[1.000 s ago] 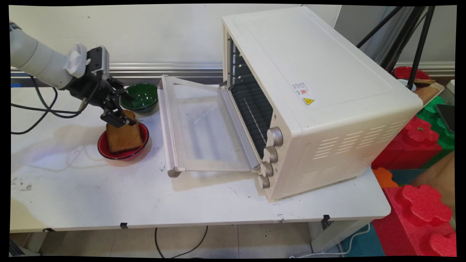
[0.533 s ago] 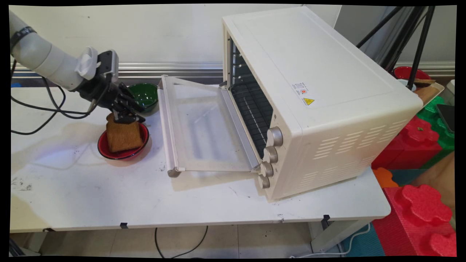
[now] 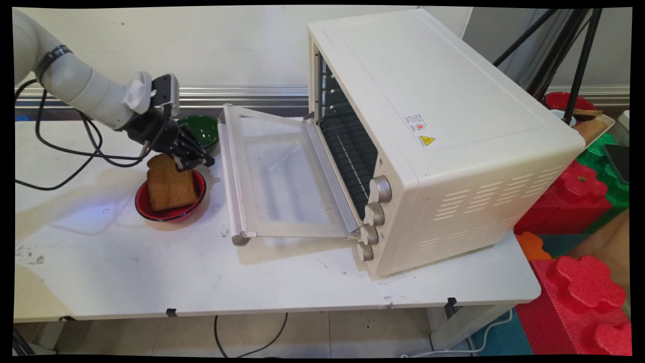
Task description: Close the oven
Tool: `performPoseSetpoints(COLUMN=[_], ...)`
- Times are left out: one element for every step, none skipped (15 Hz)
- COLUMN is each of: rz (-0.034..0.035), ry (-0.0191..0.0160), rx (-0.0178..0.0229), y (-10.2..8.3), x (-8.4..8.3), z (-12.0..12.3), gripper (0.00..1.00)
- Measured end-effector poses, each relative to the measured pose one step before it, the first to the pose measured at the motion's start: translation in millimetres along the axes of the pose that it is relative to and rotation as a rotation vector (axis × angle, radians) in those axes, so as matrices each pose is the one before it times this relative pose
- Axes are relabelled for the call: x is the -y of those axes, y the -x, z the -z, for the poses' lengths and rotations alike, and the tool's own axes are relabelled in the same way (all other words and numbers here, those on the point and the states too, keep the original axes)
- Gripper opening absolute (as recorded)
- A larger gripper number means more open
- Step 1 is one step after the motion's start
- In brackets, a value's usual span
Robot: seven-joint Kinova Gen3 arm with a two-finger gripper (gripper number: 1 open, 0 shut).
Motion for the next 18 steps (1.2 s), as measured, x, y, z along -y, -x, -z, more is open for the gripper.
performPoseSetpoints(rz=[0.00394, 0.00446, 0.00388, 0.00401, 0.00342, 0.00261, 0.00131, 0.00247, 0.00121, 0.00175, 0.00097, 0.00206, 0.00022, 0.00243, 0.00139, 0.00045, 0.00035, 0.00188], ry=[0.00183, 0.00307, 0.00203, 0.00144, 0.00117, 0.00016, 0.00002, -0.00013, -0.00044, -0.00131, -0.00111, -0.00213, -0.00148, -0.00374, -0.00252, -0.00195, -0.0022, -0.00394], rx=[-0.00464, -0.00569, -0.0046, -0.00685, -0.00805, -0.00743, -0.00519, -0.00773, -0.00522, -0.00783, -0.00582, -0.00873, -0.00625, -0.00919, -0.01051, -0.00823, -0.0084, -0.01157], y=[-1.1, -1.23, -0.8, -1.12, -1.26, -1.17, -0.74, -1.09, -0.73, -0.94, -0.73, -0.72, -0.87, -0.26, -1.61, -1.61, -1.51, -1.57], x=[-0.19, -0.44, -0.37, -0.4, -0.4, -0.21, -0.2, -0.17, -0.14, -0.13, 0.05, -0.06, 0.11, -0.02, 0.45, 0.45, 0.37, 0.46], z=[-3.14, -3.56, -2.72, -3.02, -2.69, -2.04, -1.21, -1.62, -0.83, -1.01, -0.37, -0.07, 0.04, 1.09, 0.51, 0.52, 0.87, 2.01], gripper=[0.0, 0.0, 0.0, 0.0, 0.0, 0.0, 0.0, 0.0, 0.0, 0.0, 0.0, 0.0, 0.0, 0.0, 0.0, 0.0, 0.0, 0.0])
